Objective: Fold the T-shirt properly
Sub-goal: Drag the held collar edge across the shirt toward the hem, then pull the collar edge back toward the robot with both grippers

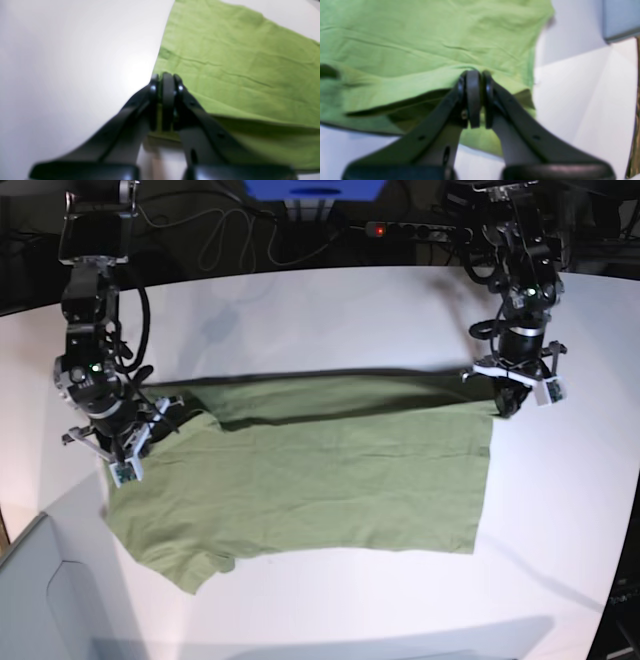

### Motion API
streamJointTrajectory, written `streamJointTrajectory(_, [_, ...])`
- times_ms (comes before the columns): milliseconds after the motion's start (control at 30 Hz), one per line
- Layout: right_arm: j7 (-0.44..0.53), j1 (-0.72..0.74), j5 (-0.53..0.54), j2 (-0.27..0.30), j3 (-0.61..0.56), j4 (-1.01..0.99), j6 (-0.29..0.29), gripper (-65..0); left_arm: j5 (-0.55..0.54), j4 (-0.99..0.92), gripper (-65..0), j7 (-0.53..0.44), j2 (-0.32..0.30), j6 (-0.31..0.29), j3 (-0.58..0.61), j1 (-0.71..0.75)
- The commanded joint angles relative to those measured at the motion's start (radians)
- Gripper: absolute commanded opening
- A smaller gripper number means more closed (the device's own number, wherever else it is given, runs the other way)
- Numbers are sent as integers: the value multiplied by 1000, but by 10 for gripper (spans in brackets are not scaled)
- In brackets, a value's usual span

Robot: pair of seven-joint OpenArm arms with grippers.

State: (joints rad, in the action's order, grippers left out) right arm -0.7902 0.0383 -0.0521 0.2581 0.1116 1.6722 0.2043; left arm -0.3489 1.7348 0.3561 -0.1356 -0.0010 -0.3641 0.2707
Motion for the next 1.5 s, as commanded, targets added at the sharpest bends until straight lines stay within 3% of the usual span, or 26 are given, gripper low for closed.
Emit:
streamJointTrajectory(0, [19,24,-2,11,-2,9,10,-649,-3,12,-650,-27,-9,0,-5,-6])
streamJointTrajectory(633, [38,21,-2,14,-16,-34,10,-636,-3,-68,-644,-25,-9,2,-2,-97])
streamJointTrajectory(700, [38,21,-2,16,-16,-34,10,-565,-3,-66,-545,-25,-9,8,-3,-97])
streamJointTrajectory(767, [38,19,-2,16,-16,-34,10,-453,-3,-65,-447,-25,-9,8,-3,-97])
streamJointTrajectory(867, [38,13,-2,16,-16,-22,10,-331,-3,-52,-357,-25,-9,5,-3,-97])
streamJointTrajectory(1000, [38,-10,-2,16,-8,16,10,-321,-3,-20,-308,-25,-9,5,-3,-87])
streamJointTrajectory(1333, [45,-93,-2,36,-3,49,10,-321,-12,-71,-306,-33,-8,5,-6,-14])
streamJointTrajectory(1467, [47,-117,-2,31,58,62,10,-321,-12,-141,-306,-35,-8,3,-6,-23])
